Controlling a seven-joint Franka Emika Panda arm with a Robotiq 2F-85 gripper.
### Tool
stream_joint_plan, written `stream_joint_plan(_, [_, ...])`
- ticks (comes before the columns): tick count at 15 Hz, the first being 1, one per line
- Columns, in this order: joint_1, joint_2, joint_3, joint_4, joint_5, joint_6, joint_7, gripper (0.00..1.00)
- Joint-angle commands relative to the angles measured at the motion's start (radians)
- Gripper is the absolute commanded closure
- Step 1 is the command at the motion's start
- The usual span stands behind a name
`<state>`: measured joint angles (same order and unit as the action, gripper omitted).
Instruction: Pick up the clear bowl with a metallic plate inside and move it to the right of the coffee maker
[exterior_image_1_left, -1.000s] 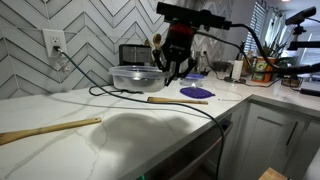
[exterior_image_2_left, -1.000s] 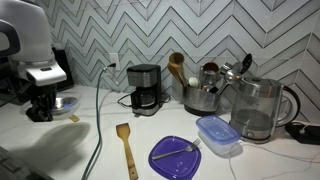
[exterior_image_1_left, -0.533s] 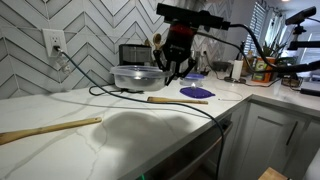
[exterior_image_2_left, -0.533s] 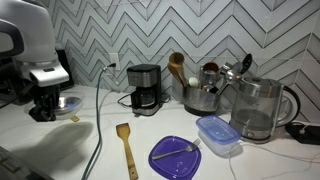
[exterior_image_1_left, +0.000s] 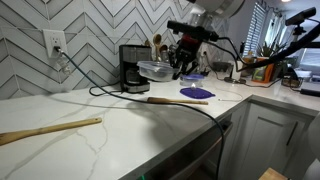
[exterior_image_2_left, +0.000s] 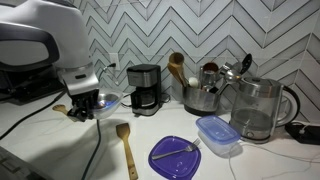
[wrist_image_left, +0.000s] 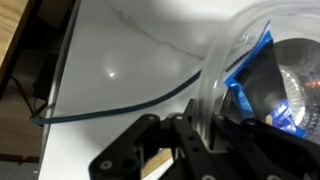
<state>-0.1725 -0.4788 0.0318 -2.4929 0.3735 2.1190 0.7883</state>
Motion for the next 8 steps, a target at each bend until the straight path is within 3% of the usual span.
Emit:
stream_joint_plan(1, [-0.030,0.079,-0.036,0.043,0.004,0.081,0.081,0.98])
stream_joint_plan(8, [-0.057,0.229,-0.069,0.126,-0.024,0.245,0.262,0.98])
